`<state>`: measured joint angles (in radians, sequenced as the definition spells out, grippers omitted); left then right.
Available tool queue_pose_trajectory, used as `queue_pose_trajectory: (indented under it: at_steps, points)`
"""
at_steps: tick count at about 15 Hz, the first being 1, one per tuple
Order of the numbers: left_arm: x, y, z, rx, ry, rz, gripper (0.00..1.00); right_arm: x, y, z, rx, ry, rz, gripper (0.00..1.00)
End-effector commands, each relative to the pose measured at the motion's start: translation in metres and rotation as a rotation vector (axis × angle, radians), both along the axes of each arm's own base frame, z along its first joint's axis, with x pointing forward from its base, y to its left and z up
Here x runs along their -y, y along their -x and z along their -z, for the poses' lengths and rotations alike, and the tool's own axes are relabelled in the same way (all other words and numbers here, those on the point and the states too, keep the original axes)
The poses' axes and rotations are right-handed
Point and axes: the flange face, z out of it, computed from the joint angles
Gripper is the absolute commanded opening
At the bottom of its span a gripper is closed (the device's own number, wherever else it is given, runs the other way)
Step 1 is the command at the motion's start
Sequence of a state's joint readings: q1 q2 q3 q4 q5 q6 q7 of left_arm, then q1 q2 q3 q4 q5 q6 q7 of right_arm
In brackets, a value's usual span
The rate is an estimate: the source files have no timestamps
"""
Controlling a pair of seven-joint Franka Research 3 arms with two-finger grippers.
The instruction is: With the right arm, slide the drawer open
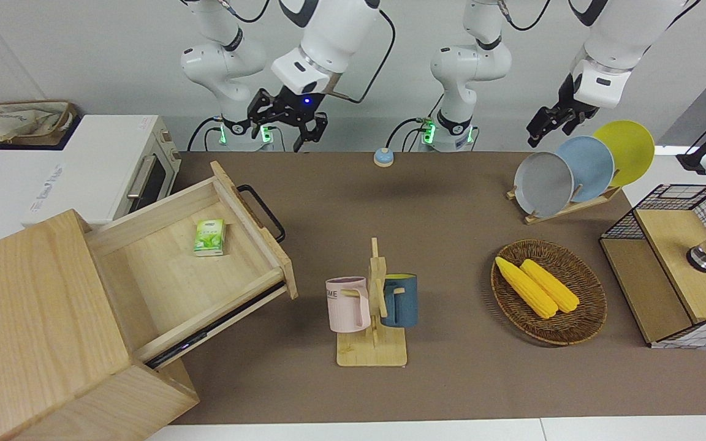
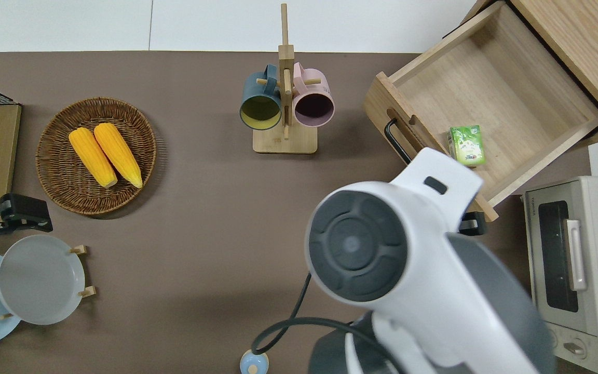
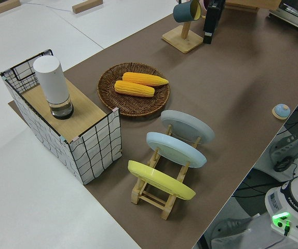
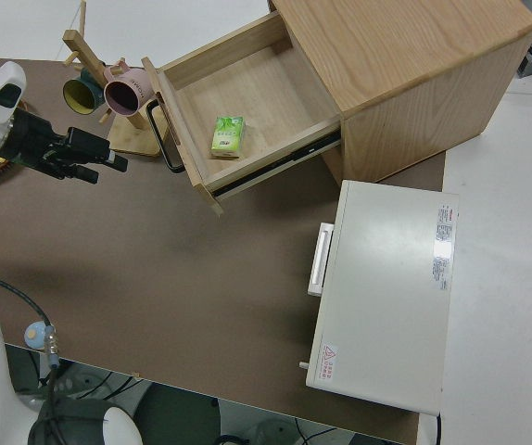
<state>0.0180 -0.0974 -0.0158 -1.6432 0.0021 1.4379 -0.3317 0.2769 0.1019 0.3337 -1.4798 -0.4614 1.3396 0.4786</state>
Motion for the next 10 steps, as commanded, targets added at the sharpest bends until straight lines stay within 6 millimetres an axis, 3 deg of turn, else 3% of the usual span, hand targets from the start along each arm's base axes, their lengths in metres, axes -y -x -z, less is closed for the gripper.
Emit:
queue_pose_trajectory:
  at_steps: [1,3,7,10]
  points:
    - [0.0,0.003,-0.004,0.007,0.005,0.009,0.99,0.07,-0.007,-0.03,-0.064,-0.188,0.028,0.992]
    - [0.0,0.003,-0.004,0.007,0.005,0.009,0.99,0.105,-0.009,-0.044,-0.066,-0.285,0.054,0.99]
    - [0.001,0.003,-0.004,0.007,0.005,0.01,0.99,0.162,-0.013,-0.051,-0.086,-0.412,0.113,0.99]
    - [0.0,0.003,-0.004,0.007,0.005,0.009,0.99,0.189,-0.017,-0.05,-0.098,-0.475,0.144,0.99]
